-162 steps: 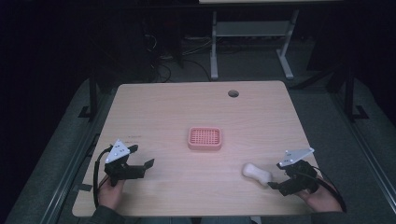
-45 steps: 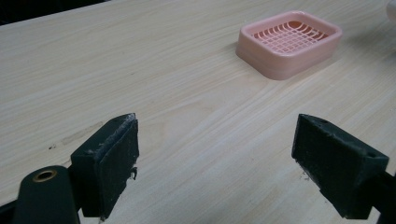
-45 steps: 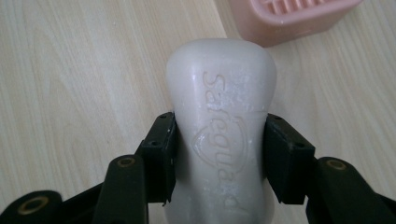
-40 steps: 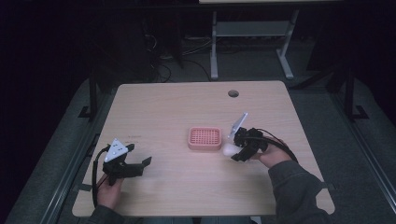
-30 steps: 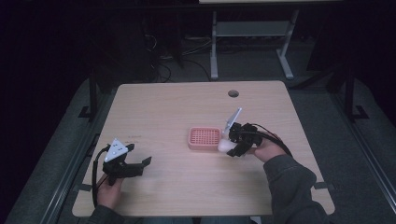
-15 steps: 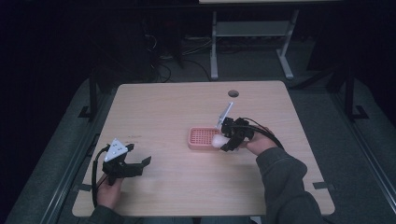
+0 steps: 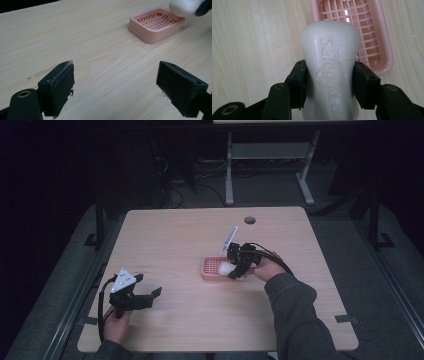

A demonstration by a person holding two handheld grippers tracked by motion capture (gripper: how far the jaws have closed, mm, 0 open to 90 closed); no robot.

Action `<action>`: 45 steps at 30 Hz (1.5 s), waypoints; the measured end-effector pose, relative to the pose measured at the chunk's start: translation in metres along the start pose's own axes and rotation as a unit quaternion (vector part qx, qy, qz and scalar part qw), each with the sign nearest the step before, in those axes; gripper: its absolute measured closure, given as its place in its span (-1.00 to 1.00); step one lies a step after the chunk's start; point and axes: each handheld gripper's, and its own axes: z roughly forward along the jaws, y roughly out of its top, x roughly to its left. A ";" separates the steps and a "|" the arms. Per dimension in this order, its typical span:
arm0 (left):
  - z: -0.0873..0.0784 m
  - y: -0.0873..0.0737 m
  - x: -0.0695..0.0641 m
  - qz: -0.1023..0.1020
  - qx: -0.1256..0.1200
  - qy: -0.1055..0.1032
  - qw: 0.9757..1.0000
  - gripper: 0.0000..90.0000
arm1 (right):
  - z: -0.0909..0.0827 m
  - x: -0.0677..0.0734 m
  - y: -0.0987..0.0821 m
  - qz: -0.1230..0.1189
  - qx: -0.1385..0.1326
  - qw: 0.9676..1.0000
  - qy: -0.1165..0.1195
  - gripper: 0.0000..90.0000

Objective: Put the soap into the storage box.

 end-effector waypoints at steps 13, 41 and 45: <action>-0.001 0.001 -0.001 0.005 -0.001 0.005 1.000 -0.68 | -0.001 -0.012 0.016 -0.004 0.006 1.000 0.000 0.09; 0.000 0.001 -0.003 0.009 -0.004 0.008 1.000 -0.68 | 0.031 -0.029 0.041 -0.011 0.030 0.999 0.011 0.09; 0.000 0.001 -0.003 0.009 -0.004 0.009 1.000 -0.68 | 0.035 -0.030 0.042 -0.011 0.030 0.999 0.013 0.09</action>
